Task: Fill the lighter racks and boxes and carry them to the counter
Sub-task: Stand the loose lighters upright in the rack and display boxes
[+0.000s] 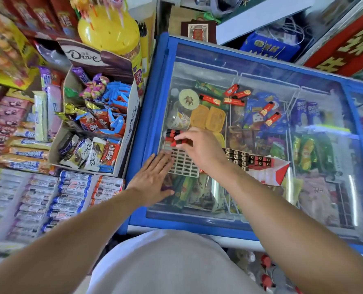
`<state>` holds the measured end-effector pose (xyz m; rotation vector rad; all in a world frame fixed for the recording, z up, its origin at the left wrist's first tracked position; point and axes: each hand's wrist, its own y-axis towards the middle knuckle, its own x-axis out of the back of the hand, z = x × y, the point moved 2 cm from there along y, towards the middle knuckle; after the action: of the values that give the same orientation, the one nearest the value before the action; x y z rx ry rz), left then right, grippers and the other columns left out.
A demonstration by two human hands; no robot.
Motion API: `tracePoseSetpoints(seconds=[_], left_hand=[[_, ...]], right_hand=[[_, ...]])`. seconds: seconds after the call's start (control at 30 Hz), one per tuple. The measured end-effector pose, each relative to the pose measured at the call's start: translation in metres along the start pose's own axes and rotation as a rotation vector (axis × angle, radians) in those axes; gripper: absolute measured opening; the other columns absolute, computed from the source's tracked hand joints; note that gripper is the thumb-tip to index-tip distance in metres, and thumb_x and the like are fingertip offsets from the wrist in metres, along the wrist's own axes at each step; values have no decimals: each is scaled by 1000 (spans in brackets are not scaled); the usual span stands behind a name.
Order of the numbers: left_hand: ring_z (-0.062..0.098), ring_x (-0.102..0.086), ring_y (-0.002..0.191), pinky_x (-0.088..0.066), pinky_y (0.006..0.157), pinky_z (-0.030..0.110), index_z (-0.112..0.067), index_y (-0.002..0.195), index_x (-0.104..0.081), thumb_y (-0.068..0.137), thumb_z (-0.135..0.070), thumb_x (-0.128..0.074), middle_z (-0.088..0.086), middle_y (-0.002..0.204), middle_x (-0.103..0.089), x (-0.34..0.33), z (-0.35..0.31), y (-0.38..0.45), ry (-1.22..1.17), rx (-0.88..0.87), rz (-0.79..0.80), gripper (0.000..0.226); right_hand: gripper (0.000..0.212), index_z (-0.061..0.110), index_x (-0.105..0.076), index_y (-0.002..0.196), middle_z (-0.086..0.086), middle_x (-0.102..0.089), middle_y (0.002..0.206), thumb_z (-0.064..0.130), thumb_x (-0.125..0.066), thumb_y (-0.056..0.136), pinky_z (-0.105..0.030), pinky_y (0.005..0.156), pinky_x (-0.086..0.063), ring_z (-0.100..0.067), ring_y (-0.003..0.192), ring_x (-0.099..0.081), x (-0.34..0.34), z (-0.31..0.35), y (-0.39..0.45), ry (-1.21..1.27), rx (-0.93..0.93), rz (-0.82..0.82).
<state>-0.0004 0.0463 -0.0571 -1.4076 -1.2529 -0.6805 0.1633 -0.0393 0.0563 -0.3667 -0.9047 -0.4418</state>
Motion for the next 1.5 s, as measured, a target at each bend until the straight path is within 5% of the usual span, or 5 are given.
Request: tracePoseSetpoints(seconds=[0.6,0.97,1.2,1.4,1.5], left_hand=[[22,33,150,13,125,43,-15,158,22,92,-72,-44,7,163,33,-2,3,2,16,-44,42,109],[24,34,149,13,125,44,-13,157,24,93,-71,-42,9,162,34,-5,3,3,44,-40,44,109],[23,37,148,15,125,44,-13,156,26,93,-71,-43,8,162,36,-6,3,3,64,-37,31,111],[23,37,148,14,125,45,-19,155,28,92,-76,-37,7,161,37,-5,1,3,56,-26,39,107],[22,36,149,10,126,45,-22,157,25,92,-80,-31,6,163,35,-6,0,4,27,-21,19,103]], right_hand=[[16,23,-67,104,7,-73,78,32,-72,92,-34,55,-54,-15,64,-68,-49,8,13,-279,-55,-204],[31,31,-71,121,12,-69,99,44,-67,94,-21,52,-44,-3,69,-63,-49,2,1,-287,-29,-276],[15,26,-74,105,18,-65,92,36,-67,95,-8,46,-27,9,51,-40,-16,-10,7,-98,-10,-503],[29,29,-64,126,7,-61,130,24,-61,98,-35,71,-60,-8,83,-64,20,-66,71,-34,-280,-287],[44,25,-51,144,-6,-46,152,18,-56,101,-42,101,-51,-22,118,-60,25,-87,101,-142,-337,-87]])
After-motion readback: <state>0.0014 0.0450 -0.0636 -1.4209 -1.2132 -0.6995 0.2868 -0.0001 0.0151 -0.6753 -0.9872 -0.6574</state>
